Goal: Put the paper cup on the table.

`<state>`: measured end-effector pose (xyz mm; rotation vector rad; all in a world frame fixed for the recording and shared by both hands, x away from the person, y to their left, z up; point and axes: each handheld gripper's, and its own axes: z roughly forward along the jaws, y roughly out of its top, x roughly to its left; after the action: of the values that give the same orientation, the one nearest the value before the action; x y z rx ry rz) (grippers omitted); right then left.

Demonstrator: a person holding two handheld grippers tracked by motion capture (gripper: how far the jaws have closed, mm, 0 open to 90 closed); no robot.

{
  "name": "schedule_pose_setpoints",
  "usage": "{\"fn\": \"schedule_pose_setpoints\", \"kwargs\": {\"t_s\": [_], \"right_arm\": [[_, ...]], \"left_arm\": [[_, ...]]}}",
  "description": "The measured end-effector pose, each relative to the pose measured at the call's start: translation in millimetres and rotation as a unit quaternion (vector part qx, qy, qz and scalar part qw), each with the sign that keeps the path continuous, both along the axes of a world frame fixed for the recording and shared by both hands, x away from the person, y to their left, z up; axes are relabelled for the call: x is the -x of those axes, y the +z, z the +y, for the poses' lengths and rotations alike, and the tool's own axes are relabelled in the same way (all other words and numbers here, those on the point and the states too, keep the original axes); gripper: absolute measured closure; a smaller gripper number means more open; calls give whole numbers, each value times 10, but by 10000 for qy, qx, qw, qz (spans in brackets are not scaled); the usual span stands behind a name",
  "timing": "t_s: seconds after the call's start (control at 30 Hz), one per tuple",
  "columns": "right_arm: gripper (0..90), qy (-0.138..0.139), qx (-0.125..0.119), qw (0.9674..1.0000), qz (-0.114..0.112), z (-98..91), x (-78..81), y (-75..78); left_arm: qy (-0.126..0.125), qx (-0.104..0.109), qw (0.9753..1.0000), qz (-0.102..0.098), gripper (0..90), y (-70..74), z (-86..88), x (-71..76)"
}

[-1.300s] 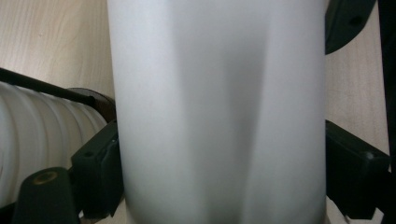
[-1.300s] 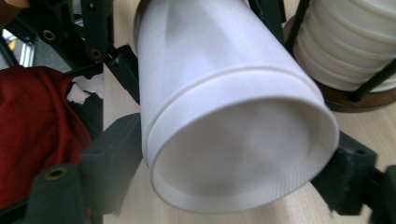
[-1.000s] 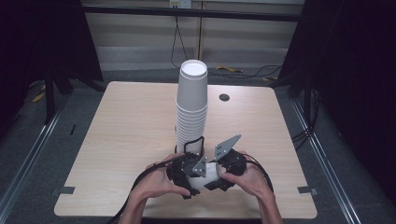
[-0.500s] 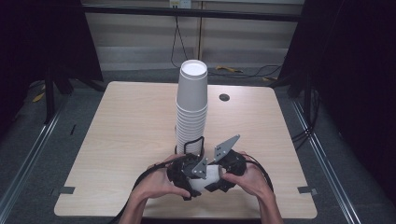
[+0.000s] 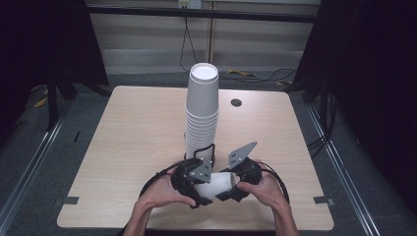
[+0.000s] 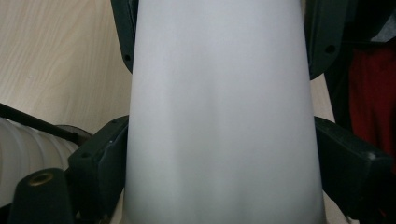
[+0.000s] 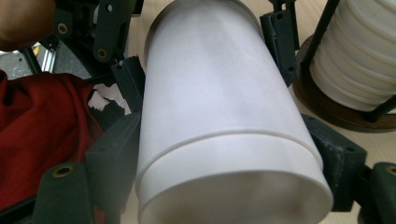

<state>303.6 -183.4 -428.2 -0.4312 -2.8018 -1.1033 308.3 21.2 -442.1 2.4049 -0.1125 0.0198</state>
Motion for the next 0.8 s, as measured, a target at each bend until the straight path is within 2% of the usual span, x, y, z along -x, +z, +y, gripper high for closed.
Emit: {"fn": "schedule_pose_setpoints", "kwargs": {"t_s": [0.13,0.23,0.27,0.33,0.37,0.6,0.7,0.8], "right_arm": [[218,-21,-11,10000,-6,-1,-2,-1],[218,-56,-27,10000,36,-6,3,4],[218,-75,-48,10000,22,-10,7,7],[218,-66,-66,10000,13,-16,11,14],[218,-88,-66,9999,4,-19,16,21],[218,-140,-200,9997,-70,-50,23,49],[218,-153,-225,9996,-89,-62,24,55],[218,-167,-199,9996,-98,-60,31,54]], "left_arm": [[-17,105,9999,48,136,10,30,-20],[11,329,9994,82,137,10,51,-31],[13,331,9994,121,138,20,64,-28],[-2,468,9989,60,138,33,80,-35],[1,510,9987,92,138,40,90,-33],[105,898,9958,119,134,65,147,-44],[143,1043,9943,184,132,81,165,-47],[132,1168,9929,167,135,102,179,-63]]}}
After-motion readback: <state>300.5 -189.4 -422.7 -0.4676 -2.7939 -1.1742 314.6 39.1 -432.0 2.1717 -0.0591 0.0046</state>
